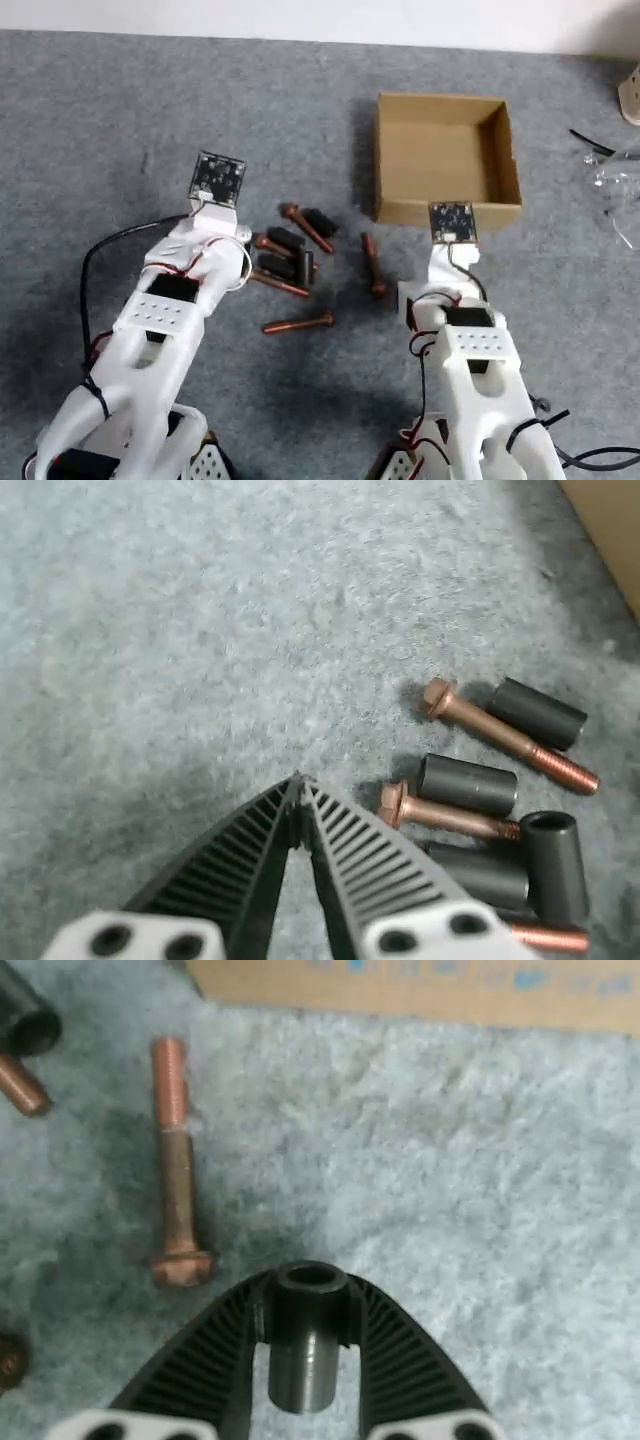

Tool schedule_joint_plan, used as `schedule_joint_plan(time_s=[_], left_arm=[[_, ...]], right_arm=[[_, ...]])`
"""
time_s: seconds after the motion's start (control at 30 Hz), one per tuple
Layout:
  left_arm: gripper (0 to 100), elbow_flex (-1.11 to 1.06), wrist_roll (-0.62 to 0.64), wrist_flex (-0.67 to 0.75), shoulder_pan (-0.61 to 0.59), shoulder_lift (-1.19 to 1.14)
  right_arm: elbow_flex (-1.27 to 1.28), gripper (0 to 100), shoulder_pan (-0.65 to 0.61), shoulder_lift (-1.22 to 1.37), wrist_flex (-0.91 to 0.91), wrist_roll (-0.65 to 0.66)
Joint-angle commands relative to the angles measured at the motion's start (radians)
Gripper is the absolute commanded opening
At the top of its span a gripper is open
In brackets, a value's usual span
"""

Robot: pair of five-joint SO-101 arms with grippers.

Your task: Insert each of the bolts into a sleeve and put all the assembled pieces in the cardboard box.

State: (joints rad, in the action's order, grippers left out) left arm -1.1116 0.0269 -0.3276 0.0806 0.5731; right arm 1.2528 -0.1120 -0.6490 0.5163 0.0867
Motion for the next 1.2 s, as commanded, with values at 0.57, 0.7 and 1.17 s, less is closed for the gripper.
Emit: schedule_joint_plan(time_s=[0.57, 0.7, 1.17], left_arm=[[2, 0.917, 0.509, -0.961, 0.039, -0.627], [2, 0.892, 0.525, -0.942, 0.056, -0.633], [2, 0.743, 0.632, -0.847, 0.090, -0.631]], right_arm=[[0.038, 0.4, -0.004, -0.028, -0.094, 0.018], [0.038, 0.4, -0.004, -0.028, -0.094, 0.018], [0.036, 0.4, -0.004, -0.028, -0.094, 0.018]])
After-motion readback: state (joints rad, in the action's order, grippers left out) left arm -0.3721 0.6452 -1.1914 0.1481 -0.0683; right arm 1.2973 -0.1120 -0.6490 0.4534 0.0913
